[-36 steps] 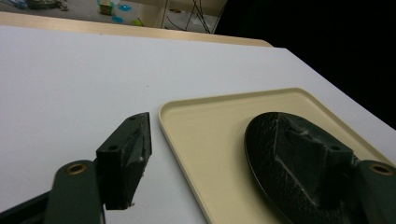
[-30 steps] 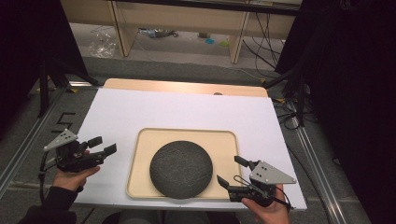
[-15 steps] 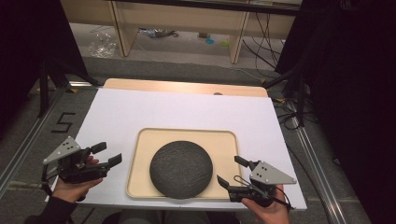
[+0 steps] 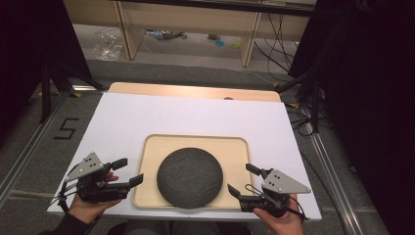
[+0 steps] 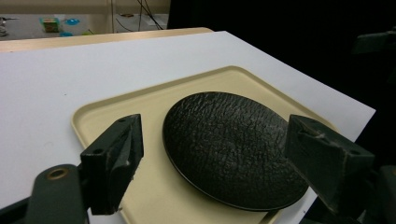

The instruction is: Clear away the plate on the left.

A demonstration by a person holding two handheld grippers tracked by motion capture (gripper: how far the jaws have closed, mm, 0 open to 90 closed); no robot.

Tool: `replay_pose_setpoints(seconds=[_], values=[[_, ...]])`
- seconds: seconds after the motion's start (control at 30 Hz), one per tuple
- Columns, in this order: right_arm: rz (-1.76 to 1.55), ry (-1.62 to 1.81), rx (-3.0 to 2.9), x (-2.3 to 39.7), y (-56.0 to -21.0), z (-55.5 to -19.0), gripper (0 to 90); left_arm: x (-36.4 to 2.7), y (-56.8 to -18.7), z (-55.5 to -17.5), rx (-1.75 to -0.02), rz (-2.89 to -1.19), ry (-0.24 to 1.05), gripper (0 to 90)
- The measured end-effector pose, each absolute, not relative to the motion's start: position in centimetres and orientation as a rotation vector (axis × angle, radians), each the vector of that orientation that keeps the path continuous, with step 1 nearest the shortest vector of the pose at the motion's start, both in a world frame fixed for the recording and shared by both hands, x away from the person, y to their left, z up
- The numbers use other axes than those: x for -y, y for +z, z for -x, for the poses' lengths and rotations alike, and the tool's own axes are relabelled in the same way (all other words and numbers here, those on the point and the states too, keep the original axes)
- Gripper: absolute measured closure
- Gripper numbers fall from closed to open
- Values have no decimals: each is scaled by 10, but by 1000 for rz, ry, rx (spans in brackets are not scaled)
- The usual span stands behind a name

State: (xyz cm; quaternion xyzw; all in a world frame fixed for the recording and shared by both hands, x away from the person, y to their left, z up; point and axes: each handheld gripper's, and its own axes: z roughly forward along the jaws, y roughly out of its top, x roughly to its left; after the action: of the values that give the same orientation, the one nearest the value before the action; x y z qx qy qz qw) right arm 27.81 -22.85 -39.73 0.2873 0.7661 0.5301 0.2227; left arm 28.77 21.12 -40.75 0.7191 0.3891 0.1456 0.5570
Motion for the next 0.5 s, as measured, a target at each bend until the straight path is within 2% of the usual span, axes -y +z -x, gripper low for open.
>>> replay_pose_setpoints(seconds=[0.5], values=[[-794, 1469, -2112, 228, -397, -277, 187, -198, -407, -276, -912, -1712, 376, 197]])
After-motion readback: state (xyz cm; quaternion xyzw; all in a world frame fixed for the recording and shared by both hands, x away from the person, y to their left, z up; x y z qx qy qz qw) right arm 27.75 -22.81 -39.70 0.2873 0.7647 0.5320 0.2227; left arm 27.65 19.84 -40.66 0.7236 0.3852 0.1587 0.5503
